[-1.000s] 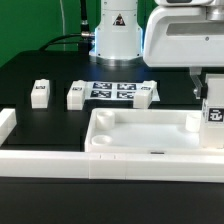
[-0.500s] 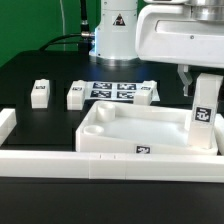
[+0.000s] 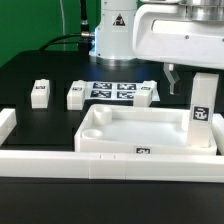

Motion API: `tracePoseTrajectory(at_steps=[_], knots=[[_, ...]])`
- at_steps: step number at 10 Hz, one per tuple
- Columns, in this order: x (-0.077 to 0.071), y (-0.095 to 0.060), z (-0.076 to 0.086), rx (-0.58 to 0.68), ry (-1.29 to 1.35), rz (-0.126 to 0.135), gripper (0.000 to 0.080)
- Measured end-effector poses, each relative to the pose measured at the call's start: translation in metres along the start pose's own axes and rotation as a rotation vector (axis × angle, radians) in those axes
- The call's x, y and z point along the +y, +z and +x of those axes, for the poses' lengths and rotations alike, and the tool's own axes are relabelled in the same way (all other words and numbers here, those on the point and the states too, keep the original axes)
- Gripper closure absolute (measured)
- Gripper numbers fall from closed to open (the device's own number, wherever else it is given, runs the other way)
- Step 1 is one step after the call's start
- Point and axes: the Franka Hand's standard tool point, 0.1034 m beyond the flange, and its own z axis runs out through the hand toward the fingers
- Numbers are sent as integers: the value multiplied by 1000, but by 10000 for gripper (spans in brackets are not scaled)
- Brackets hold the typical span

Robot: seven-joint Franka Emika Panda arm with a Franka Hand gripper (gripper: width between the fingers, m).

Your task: Assemble desk

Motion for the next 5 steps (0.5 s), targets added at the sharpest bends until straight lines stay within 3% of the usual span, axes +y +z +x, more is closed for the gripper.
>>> tracePoseTrajectory(at_steps=[1, 3, 4, 5], knots=[[1, -17, -7, 5, -37, 13, 162], [21, -36, -19, 2, -93, 19, 153], [30, -42, -21, 4, -115, 17, 153], [28, -40, -22, 1, -119, 16, 151]])
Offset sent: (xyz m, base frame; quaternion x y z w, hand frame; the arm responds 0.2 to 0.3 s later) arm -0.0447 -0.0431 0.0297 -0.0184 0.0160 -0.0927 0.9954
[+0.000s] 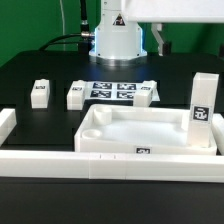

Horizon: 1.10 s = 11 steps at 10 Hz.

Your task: Assemble desk

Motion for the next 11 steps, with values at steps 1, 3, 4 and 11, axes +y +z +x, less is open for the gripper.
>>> tracePoseTrajectory(at_steps=[1, 3, 4, 11], knots=[[0, 1, 0, -1, -2, 0, 151], [0, 1, 0, -1, -2, -1, 151], [0, 1, 0, -1, -2, -1, 151], [72, 2, -41, -47, -2, 10, 151]])
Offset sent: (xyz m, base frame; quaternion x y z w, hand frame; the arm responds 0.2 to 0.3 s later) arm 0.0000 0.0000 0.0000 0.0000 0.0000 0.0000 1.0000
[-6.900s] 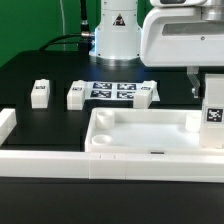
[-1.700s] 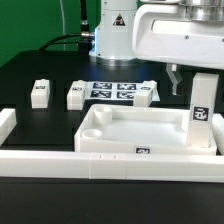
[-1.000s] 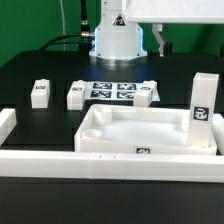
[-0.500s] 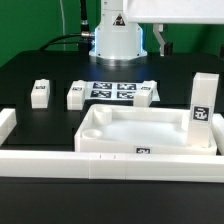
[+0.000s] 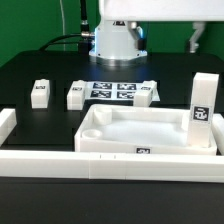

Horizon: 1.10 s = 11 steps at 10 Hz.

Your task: Assemble desk

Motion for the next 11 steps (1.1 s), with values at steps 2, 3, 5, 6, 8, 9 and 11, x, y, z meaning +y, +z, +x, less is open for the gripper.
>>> tracePoseTrajectory(at_steps=[2, 3, 5, 6, 8, 9, 11], knots=[[-3, 1, -1, -1, -4, 0, 151], [-3, 1, -1, -2, -3, -1, 151], [7, 13, -11, -5, 10, -6, 151], [17, 28, -25, -16, 33, -16, 151], [28, 58, -40, -21, 40, -31, 151], [28, 63, -38, -9, 42, -28, 151], [29, 62, -40, -38, 37, -31, 151]])
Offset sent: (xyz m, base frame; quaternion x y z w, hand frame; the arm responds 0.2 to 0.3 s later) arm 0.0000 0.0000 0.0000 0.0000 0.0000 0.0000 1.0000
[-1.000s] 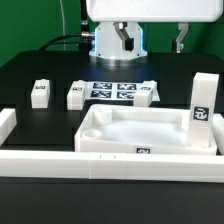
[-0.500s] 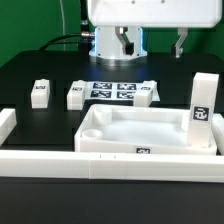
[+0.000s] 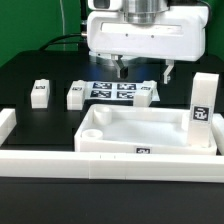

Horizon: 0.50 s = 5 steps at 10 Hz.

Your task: Assemble desk

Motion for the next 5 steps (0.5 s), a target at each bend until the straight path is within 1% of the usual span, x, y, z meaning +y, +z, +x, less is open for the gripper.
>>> tracePoseTrajectory(at_steps=[1, 2, 3, 4, 5], knots=[[0, 0, 0, 2, -1, 0, 151], [3, 2, -3, -31, -57, -7, 151], [10, 4, -8, -110, -114, -12, 151], [16, 8, -12, -160, -125, -11, 151], [23, 13, -22, -212, -138, -14, 151]])
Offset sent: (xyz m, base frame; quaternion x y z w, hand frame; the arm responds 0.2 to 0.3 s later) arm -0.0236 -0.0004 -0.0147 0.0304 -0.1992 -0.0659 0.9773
